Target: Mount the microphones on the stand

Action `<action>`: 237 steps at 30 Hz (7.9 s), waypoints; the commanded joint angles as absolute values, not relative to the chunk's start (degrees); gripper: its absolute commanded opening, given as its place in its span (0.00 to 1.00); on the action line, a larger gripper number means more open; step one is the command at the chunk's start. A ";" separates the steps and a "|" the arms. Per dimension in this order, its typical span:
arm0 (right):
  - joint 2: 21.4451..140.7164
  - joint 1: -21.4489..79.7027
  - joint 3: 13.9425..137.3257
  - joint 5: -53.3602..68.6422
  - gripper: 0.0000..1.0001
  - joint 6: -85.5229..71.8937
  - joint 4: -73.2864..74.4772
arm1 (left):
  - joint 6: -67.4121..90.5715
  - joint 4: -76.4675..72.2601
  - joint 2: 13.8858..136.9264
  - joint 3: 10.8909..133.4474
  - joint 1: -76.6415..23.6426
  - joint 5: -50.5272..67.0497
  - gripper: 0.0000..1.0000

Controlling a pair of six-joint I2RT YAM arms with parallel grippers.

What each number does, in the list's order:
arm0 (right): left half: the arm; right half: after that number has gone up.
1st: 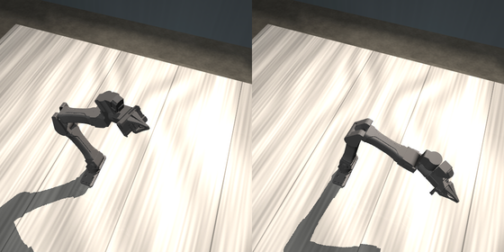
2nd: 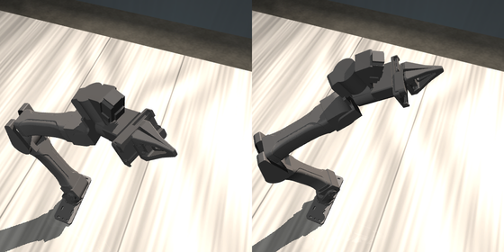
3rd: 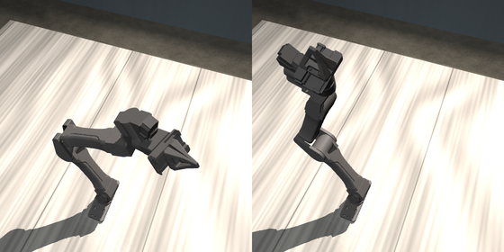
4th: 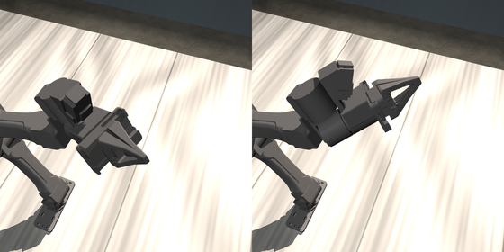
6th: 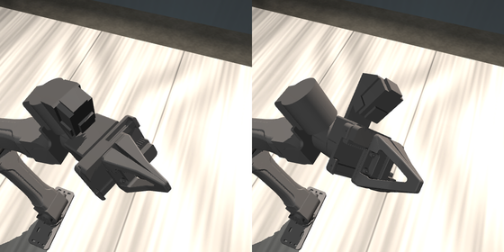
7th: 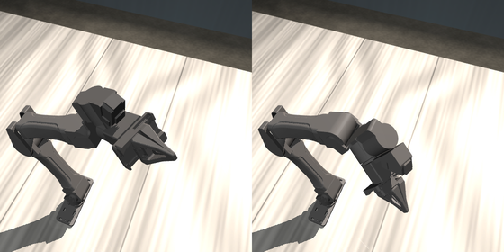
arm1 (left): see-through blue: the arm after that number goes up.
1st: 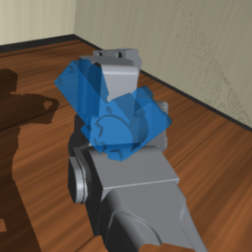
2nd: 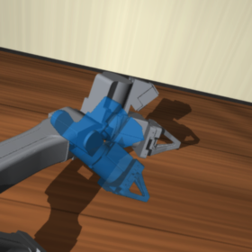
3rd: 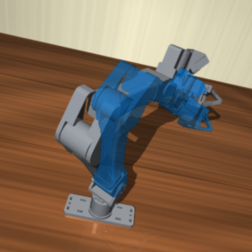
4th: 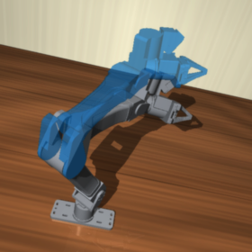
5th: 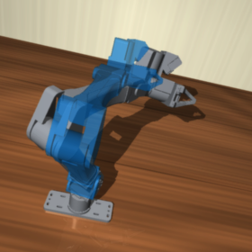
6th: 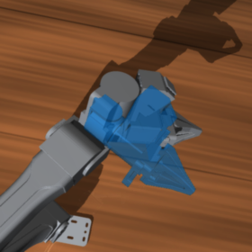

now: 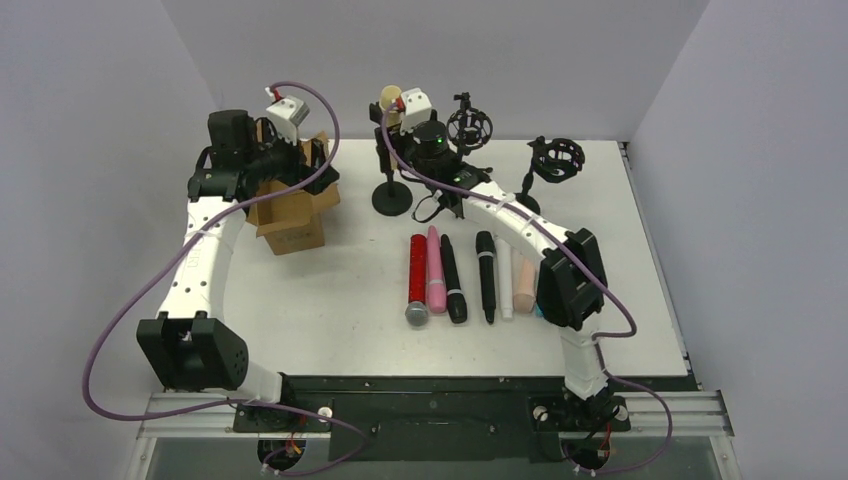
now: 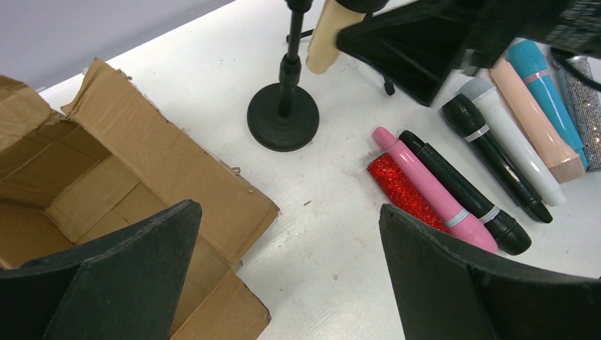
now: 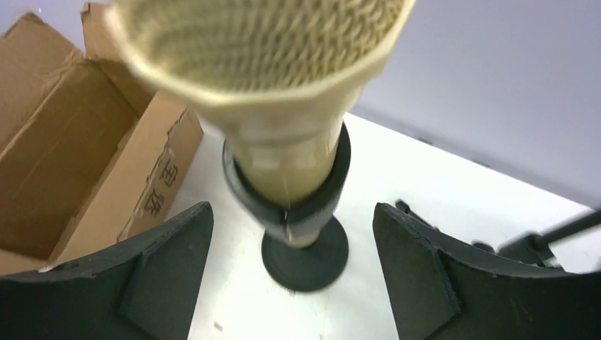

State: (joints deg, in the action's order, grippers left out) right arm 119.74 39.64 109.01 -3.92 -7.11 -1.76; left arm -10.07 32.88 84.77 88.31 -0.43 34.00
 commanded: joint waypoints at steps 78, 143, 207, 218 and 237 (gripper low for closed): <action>96.36 54.48 52.50 -21.85 0.36 -26.35 1.70 | -7.57 29.50 81.23 84.33 3.26 40.67 0.96; 75.36 45.68 79.53 35.10 0.00 -28.01 25.04 | -92.14 25.42 56.11 62.80 -36.12 21.77 0.67; 75.02 41.27 83.83 24.01 0.00 -20.53 -4.04 | 8.00 -0.55 62.64 71.84 -31.55 38.83 0.56; 83.81 31.59 101.14 6.86 0.00 -2.37 4.83 | 6.03 19.62 68.35 80.27 -23.13 32.57 0.96; 96.98 27.09 106.74 -2.01 0.00 3.46 -4.44 | -2.51 30.67 65.84 76.81 -18.76 33.96 0.96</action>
